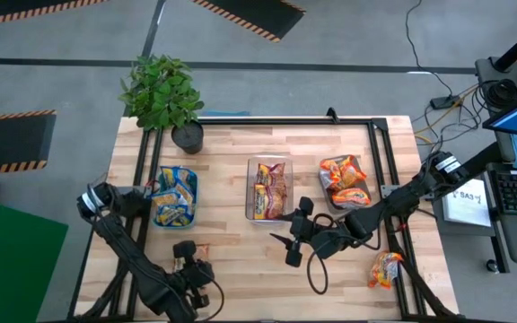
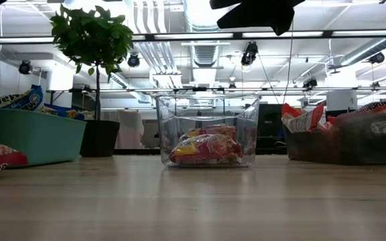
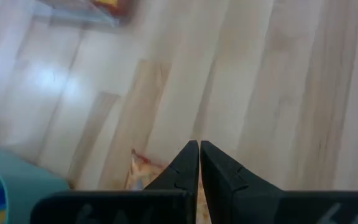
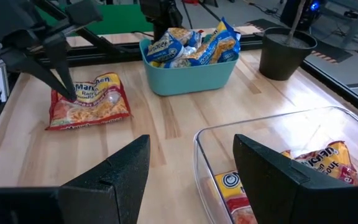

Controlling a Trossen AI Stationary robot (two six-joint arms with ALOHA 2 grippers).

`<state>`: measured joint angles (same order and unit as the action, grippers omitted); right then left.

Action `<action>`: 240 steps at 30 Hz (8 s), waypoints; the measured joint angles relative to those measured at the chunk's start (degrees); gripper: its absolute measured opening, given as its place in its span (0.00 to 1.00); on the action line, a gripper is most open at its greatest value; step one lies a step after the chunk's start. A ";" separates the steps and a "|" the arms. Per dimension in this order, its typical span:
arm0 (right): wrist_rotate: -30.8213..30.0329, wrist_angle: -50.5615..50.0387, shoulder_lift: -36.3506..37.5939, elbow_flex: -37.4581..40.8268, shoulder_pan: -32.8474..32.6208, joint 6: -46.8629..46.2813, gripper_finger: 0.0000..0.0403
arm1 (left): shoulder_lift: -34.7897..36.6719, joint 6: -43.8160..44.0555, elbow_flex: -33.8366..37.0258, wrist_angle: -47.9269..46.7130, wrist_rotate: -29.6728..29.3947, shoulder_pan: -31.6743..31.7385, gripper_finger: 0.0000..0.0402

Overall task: Sort Maruchan noodles
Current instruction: Put the red noodle pack into the transparent bin

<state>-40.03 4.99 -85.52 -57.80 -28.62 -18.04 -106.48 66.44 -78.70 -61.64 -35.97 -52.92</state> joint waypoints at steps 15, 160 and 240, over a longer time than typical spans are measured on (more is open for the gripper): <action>0.07 -0.09 0.00 0.15 -0.02 -1.64 0.54 | 0.00 9.71 9.26 -0.79 9.22 -2.47 0.00; 19.47 1.25 -38.38 -25.97 8.67 -39.87 0.45 | 7.19 -33.51 43.21 68.22 -6.07 5.42 0.00; 31.01 -42.48 -18.25 -24.33 27.91 -33.91 0.20 | 34.56 -55.45 40.98 62.92 -28.08 -3.81 0.00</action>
<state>-9.02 -37.48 -103.77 -82.13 -0.71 -51.96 -71.92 10.99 -37.71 1.28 -64.05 -56.73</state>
